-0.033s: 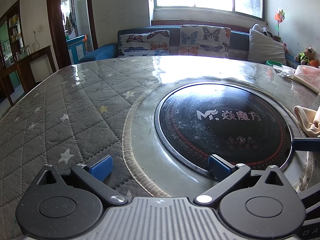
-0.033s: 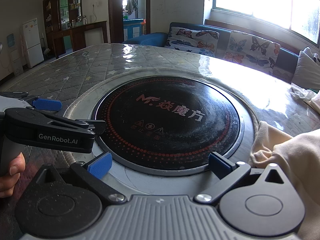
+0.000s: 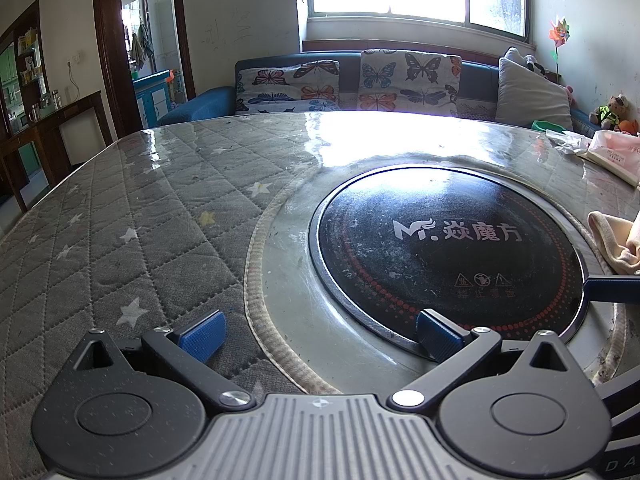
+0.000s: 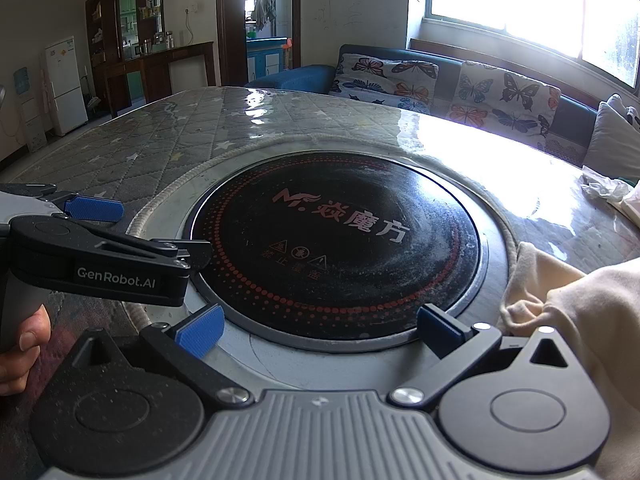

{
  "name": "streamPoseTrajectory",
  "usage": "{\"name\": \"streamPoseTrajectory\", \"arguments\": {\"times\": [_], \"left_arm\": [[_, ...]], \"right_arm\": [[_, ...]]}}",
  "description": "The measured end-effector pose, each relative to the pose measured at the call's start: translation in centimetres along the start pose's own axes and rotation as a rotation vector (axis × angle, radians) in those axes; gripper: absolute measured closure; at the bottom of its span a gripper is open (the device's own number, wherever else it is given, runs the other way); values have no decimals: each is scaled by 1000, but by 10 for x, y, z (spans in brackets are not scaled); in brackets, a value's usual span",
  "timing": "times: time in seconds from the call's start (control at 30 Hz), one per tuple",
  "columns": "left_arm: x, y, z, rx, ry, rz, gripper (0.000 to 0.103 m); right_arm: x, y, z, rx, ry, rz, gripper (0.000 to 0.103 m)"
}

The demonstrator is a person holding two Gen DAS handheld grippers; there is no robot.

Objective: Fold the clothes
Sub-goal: 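Move both tools toward the cream cloth on the table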

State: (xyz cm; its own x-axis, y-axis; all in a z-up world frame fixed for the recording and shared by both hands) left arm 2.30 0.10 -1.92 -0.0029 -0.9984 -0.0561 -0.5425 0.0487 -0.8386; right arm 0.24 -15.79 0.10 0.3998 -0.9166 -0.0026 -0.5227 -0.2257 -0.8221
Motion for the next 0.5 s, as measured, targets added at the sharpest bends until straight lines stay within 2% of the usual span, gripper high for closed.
{"name": "streamPoseTrajectory", "arguments": {"times": [0.5], "left_arm": [[2,-2,-4,-5,-2,3,0]], "right_arm": [[-3,-1,2,-5,1,0,0]]}}
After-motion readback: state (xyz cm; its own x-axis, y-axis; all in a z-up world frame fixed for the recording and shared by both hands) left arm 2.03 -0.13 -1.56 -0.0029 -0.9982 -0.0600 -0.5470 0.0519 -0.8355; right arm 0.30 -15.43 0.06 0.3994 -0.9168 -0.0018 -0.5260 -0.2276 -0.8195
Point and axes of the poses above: each gripper's, at about its wrist camera, not at the fingertips, and z roughly the way its jaws point, x to its right, y to its underside, the point moved 3 cm from there along z, roughly the way its jaws point, and after that the axes turned 7 degrees about x, right-handed, at the moved point
